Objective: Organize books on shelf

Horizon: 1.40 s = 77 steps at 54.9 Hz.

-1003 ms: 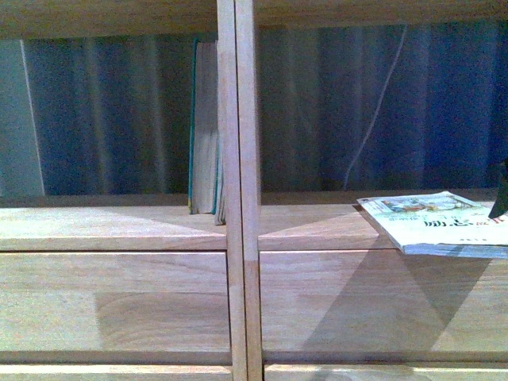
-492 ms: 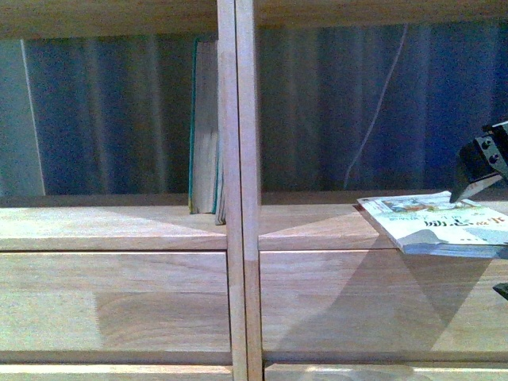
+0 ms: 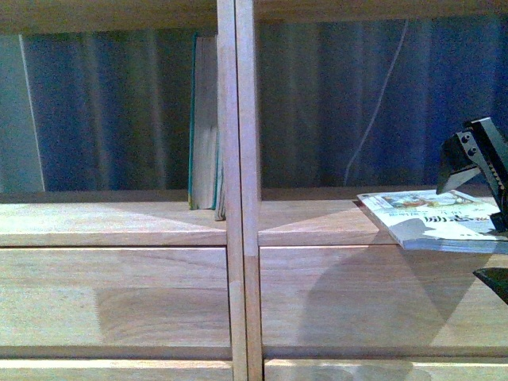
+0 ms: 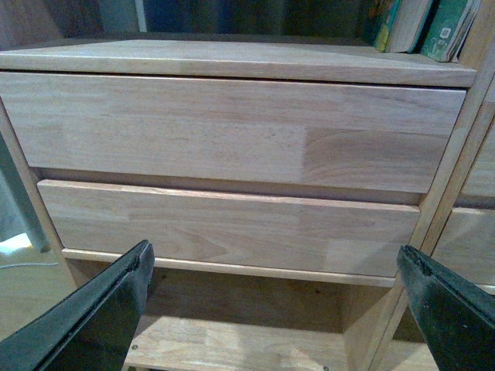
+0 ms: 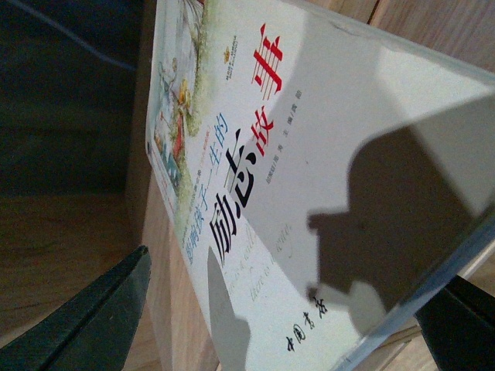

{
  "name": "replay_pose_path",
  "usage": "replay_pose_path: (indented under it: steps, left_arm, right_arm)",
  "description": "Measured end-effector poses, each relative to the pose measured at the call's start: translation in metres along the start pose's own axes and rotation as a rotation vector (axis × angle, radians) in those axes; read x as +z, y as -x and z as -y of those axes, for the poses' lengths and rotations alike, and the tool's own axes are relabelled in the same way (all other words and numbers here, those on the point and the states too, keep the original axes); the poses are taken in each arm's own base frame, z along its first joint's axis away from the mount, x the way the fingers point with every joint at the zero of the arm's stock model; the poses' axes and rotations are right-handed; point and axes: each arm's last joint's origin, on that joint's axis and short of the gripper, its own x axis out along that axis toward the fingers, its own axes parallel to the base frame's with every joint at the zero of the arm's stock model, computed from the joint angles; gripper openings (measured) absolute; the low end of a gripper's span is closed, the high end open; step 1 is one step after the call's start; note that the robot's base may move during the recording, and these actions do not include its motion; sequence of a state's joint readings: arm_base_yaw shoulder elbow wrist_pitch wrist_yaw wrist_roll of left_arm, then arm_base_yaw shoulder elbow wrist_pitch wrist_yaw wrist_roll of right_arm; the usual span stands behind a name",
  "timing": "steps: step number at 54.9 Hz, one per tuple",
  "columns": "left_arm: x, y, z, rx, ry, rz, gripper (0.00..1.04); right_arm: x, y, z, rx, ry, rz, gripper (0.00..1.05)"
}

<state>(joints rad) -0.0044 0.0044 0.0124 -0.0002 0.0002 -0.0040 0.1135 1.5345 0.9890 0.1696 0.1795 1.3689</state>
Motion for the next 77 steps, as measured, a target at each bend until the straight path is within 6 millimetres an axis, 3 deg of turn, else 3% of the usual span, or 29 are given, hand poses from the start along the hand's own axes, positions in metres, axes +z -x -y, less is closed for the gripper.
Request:
replay_pose_path:
  steps: [6, 17, 34, 58, 77]
  left_arm:
    - [0.000, 0.000, 0.000, 0.000, 0.000, 0.000, 0.97]
    - [0.000, 0.000, 0.000, 0.000, 0.000, 0.000, 0.97]
    - [0.000, 0.000, 0.000, 0.000, 0.000, 0.000, 0.97]
    - [0.000, 0.000, 0.000, 0.000, 0.000, 0.000, 0.97]
    - [0.000, 0.000, 0.000, 0.000, 0.000, 0.000, 0.97]
  right_arm:
    - [0.001, -0.005, -0.003, 0.000, -0.001, 0.007, 0.93]
    - [0.002, -0.010, -0.005, -0.002, 0.001, 0.023, 0.54]
    - [0.003, -0.010, -0.005, 0.000, 0.003, 0.033, 0.11]
    - [0.008, -0.007, -0.010, 0.033, 0.015, 0.046, 0.07]
    - [0.046, 0.027, -0.032, 0.156, 0.044, 0.098, 0.07]
